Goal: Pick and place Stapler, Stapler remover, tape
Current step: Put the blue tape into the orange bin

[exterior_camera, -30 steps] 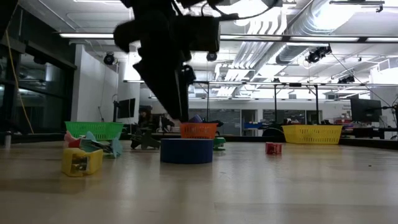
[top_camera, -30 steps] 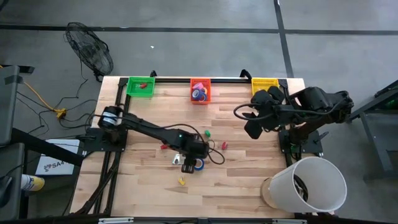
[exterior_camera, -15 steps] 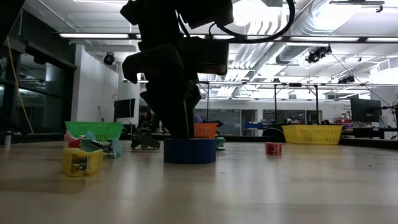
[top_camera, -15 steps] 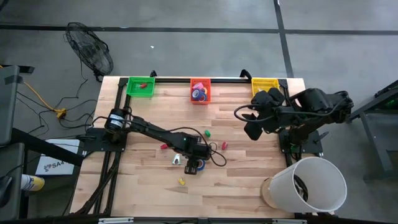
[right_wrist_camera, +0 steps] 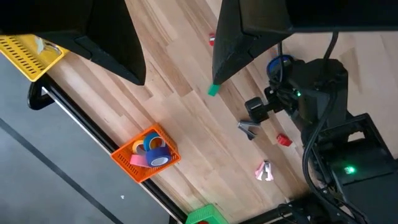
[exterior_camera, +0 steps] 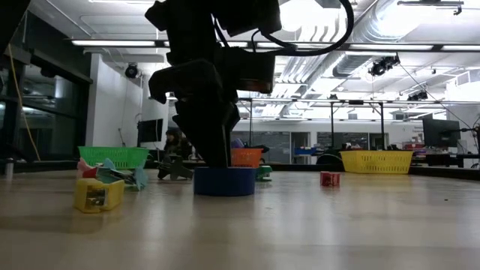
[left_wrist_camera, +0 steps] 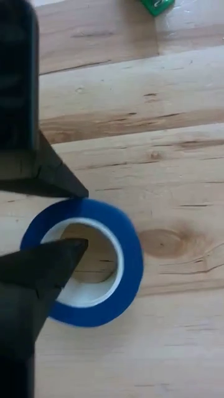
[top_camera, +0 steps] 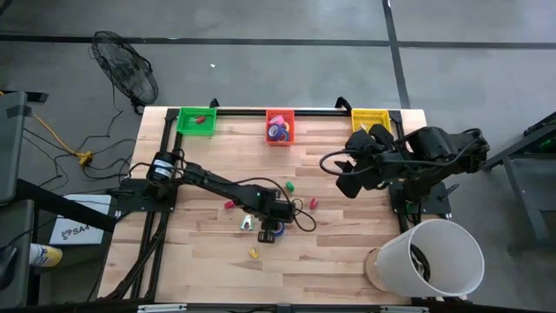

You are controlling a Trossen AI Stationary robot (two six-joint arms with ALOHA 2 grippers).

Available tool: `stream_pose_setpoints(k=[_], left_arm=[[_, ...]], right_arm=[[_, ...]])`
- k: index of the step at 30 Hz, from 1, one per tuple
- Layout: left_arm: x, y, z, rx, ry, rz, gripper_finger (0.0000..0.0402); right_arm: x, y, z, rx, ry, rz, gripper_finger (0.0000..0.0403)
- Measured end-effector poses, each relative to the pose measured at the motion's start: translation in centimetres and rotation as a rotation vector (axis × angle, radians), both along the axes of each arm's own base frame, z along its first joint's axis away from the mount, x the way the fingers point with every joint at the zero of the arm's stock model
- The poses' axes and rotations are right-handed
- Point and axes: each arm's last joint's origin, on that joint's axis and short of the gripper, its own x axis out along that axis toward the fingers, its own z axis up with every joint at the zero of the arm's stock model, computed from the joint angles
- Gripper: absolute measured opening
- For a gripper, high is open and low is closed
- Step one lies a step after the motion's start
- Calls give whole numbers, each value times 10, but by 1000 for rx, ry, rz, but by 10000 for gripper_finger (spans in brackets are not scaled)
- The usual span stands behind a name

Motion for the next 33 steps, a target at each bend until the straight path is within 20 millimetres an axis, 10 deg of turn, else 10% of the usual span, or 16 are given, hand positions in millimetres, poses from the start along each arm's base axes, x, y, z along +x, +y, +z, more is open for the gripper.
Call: stream_pose_setpoints(k=[5,14,33], left_arm=[[0,0,0,8,1,-9,28],[-4,31,19,68,-9,36,26],[-98,112,215,313,-643,190,26]], right_arm=[[1,1,-1,-9,5,7,178],[1,-1,1,-91,-1,-4,178],[63,-5,-19,-304,80,140,178]])
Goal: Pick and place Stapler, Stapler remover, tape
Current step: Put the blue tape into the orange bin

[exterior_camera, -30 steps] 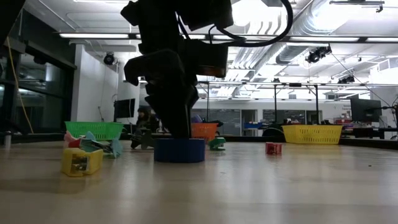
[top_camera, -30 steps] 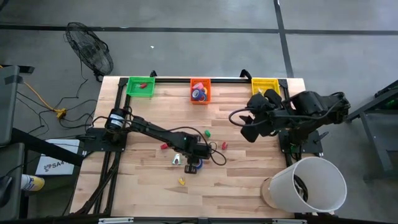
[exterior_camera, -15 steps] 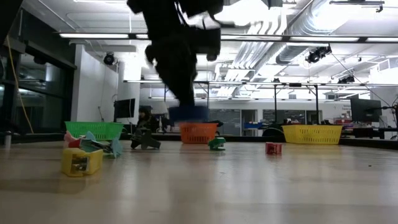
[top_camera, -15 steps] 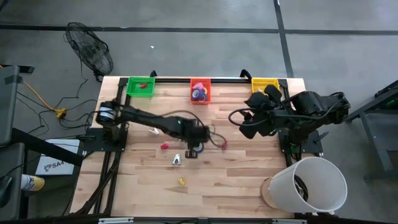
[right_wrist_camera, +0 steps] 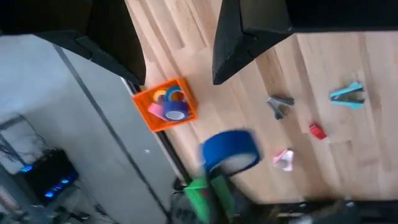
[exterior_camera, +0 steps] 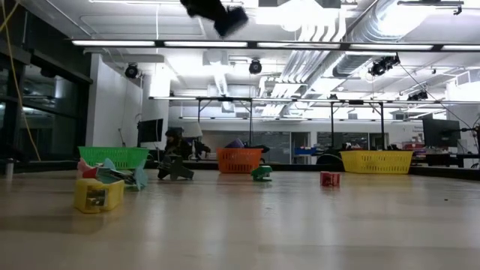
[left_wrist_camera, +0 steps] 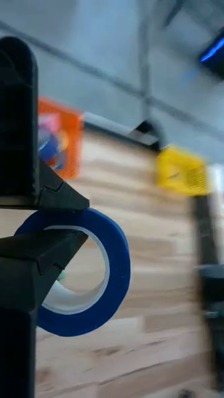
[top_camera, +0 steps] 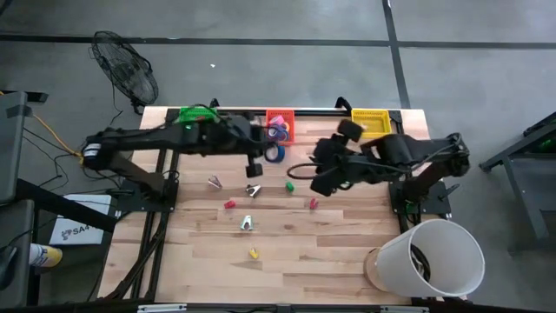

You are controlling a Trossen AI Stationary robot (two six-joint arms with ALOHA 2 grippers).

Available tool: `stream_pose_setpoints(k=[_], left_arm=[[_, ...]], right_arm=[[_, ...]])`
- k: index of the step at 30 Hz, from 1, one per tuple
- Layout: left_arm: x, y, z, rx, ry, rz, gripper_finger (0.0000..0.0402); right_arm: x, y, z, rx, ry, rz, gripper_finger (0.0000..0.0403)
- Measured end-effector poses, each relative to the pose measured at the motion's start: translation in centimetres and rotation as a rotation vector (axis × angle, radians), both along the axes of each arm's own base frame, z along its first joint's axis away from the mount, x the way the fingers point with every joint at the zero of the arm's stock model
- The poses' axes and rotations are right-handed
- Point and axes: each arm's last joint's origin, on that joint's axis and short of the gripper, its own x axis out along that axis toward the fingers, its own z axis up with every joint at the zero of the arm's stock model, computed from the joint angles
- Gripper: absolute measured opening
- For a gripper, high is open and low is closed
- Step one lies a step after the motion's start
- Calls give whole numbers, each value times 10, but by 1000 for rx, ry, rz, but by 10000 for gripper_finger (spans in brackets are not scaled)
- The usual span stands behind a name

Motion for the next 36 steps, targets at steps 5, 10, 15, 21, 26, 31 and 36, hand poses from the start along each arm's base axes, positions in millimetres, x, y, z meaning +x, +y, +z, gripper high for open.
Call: stream_pose_setpoints(k=[5,10,15,21,26,31,36], left_arm=[[-18,-2,28,108,-131,-52,26],[-21,-3,41,196,-204,-122,26],[-21,-3,47,295,-231,-152,26],[-21,-2,49,378,-220,-147,28],[-21,0,51,438,-209,-112,32],[-21,0,52,491,-197,-105,29],[-22,2,53,528,-175,-45,29]], right_arm=[[24,-11,-2,30,-10,136,178],[42,-26,5,47,-111,242,178],[48,-43,10,51,-166,236,178],[49,-54,11,91,-186,248,178],[49,-59,12,112,-212,198,178],[47,-61,9,113,-209,110,178],[48,-62,12,118,-249,92,178]])
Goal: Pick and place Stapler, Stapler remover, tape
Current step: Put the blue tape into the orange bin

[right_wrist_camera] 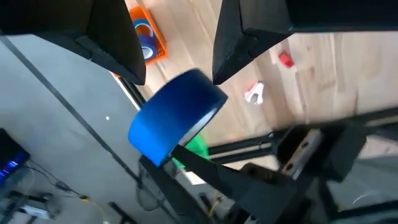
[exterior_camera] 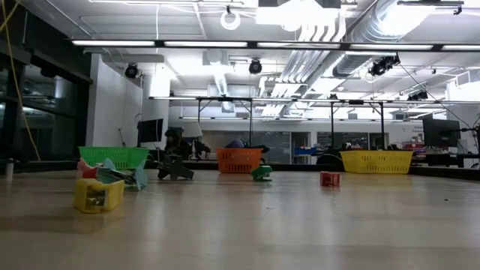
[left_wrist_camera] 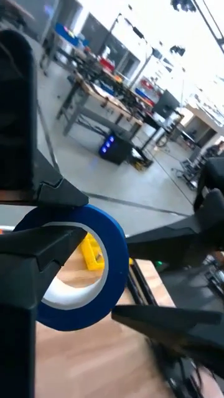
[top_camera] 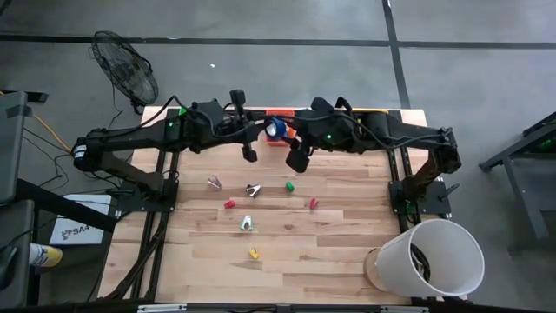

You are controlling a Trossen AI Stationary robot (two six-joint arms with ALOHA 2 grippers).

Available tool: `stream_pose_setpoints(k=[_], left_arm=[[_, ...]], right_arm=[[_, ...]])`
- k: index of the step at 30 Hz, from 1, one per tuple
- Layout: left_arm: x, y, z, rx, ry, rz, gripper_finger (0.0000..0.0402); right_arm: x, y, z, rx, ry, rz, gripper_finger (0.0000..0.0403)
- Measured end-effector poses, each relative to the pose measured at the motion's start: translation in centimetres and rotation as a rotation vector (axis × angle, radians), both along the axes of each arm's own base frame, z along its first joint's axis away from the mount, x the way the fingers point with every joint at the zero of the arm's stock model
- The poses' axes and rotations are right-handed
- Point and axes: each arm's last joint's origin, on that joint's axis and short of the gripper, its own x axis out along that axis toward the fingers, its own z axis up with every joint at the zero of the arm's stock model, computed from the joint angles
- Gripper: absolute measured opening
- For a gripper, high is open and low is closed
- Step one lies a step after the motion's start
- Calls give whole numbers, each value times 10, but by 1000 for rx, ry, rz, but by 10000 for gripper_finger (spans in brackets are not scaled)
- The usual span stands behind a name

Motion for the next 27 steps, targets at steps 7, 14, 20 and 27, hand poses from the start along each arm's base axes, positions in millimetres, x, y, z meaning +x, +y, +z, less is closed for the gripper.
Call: stream_pose_setpoints(k=[7,14,20,27], left_arm=[[-2,3,0,61,32,112,29],[-2,3,0,90,49,119,29],[-2,4,0,114,60,129,29],[-3,4,-1,137,83,136,29]], right_arm=[[-1,-7,5,63,-84,-102,178],[3,-21,9,142,-179,-159,178],[12,-30,5,222,-212,-126,178],[22,-38,0,269,-235,-108,178]])
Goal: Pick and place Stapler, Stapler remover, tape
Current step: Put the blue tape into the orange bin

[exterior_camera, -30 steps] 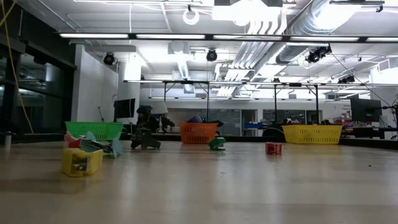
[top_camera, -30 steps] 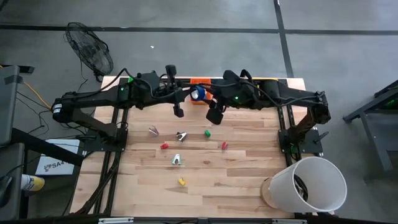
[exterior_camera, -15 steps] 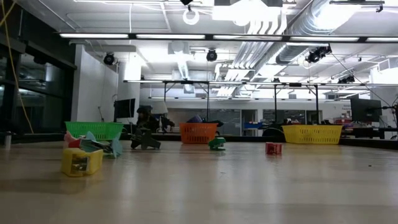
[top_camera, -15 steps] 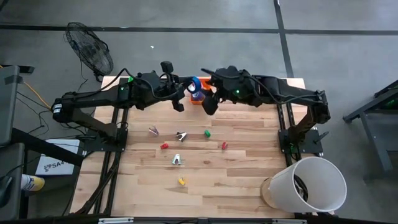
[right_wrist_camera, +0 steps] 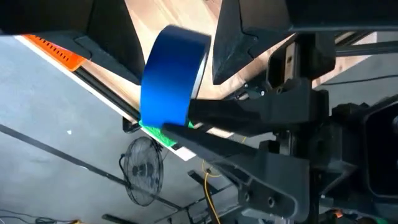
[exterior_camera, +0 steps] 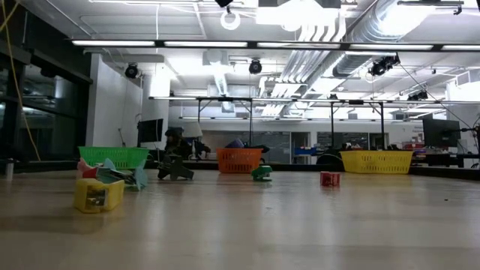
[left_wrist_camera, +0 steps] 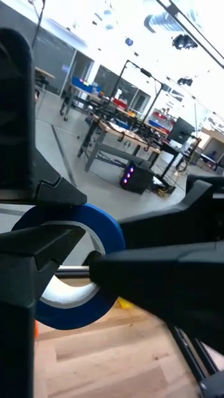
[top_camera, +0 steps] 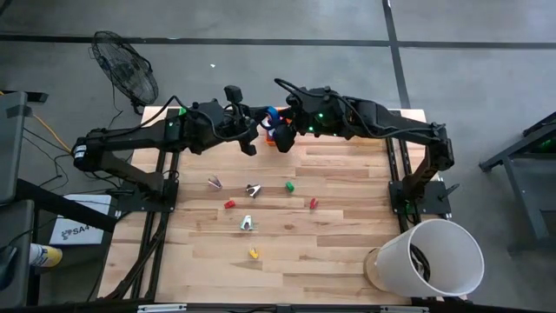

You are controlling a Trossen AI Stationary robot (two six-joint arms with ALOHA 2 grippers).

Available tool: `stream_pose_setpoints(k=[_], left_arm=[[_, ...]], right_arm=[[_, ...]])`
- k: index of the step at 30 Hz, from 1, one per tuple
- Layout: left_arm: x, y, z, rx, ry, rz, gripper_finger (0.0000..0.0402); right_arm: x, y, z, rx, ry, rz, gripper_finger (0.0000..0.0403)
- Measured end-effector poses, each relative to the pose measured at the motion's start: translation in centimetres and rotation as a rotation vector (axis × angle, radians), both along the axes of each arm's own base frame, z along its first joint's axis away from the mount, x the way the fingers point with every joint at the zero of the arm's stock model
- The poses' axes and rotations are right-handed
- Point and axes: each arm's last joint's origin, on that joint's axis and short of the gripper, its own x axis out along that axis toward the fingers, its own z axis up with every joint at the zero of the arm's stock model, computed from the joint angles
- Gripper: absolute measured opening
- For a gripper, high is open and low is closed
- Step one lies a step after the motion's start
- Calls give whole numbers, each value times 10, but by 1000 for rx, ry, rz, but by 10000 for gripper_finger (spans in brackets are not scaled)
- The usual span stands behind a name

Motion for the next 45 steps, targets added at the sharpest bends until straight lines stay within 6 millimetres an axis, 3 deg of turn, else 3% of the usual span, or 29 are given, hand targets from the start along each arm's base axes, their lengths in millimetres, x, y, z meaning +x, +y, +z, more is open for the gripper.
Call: stream_pose_setpoints(k=[6,15,23,31,38,45], left_arm=[[0,0,0,10,11,3,29],[0,0,-1,17,27,5,29],[0,0,-2,15,29,-5,30],[0,-1,-2,11,28,-25,95],[0,-1,-1,22,35,-27,110],[-18,-2,5,42,70,-32,112]], right_arm=[[2,-1,-1,0,-11,-36,172],[1,-6,-1,21,-17,-32,95],[1,-7,-1,38,-18,-35,103],[1,-7,-1,26,-8,-4,93],[1,-6,-1,27,-8,-3,92],[-4,-18,-7,27,60,-77,92]])
